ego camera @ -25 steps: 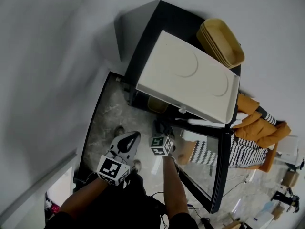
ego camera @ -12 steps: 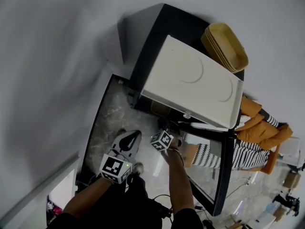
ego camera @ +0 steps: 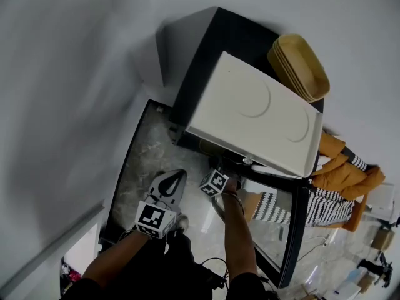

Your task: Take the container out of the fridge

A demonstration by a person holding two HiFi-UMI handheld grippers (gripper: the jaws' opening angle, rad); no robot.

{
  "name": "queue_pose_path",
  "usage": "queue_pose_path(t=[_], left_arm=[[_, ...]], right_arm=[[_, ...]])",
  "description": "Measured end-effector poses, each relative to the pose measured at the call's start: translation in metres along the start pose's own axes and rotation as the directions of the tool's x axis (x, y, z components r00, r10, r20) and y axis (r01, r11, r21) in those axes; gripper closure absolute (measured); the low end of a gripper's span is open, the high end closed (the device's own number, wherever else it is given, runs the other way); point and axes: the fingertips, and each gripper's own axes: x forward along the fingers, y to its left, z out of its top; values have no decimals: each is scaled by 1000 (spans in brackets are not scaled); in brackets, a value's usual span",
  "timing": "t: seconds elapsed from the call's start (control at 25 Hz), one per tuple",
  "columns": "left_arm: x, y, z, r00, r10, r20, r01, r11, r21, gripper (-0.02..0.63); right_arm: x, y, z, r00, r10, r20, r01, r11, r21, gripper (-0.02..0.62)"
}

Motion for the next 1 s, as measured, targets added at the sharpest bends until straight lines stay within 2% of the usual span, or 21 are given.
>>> queue_pose_path(t=[0.24, 0.64, 1.0], left_arm=[[12, 4, 4, 1000, 1, 22, -1, 1000, 15, 600], [22, 21, 6, 999, 21, 27, -22, 999, 31, 600], [20, 21, 5, 1000, 22, 22, -22, 999, 33, 600]], right_arm=[[11, -1, -5, 1000, 14, -28, -15, 999, -38, 493], [14, -3, -10, 999, 13, -39, -17, 994, -106, 566], [14, 0, -13, 999, 39, -27, -41, 993, -108, 578]])
